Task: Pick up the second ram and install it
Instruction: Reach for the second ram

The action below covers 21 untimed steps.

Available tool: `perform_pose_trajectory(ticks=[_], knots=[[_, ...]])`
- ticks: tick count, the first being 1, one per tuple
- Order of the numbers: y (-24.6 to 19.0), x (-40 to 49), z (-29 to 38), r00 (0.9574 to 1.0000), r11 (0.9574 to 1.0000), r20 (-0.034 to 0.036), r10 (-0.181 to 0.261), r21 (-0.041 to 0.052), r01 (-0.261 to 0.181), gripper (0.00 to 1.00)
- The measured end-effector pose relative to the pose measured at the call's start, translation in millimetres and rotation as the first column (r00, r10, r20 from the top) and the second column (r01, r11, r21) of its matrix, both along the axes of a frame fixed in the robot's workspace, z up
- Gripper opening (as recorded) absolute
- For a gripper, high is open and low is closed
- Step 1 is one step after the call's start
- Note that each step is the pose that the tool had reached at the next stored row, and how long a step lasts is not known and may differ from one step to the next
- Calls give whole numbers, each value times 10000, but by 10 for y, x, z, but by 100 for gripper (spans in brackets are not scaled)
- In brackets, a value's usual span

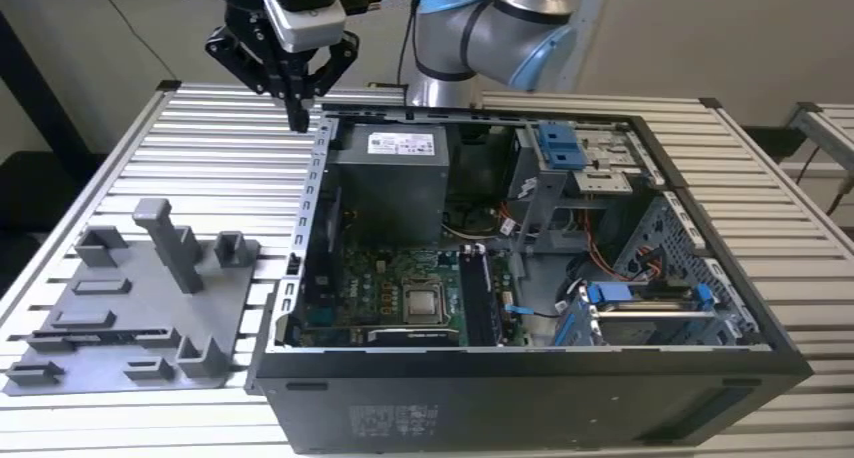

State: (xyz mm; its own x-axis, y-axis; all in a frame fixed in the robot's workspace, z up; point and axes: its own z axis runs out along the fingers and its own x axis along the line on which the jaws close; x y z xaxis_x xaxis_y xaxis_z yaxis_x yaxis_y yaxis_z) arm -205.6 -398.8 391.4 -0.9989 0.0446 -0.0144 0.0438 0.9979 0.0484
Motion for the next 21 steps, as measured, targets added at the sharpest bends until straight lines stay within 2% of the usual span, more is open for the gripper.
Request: perform_pose_trajectory(ticks=[9, 21], knots=[[0, -184, -2, 9998, 9998, -1, 179, 0, -179, 11], [0, -493, -9, 9992, 9992, 0, 404, 0, -404, 11]])
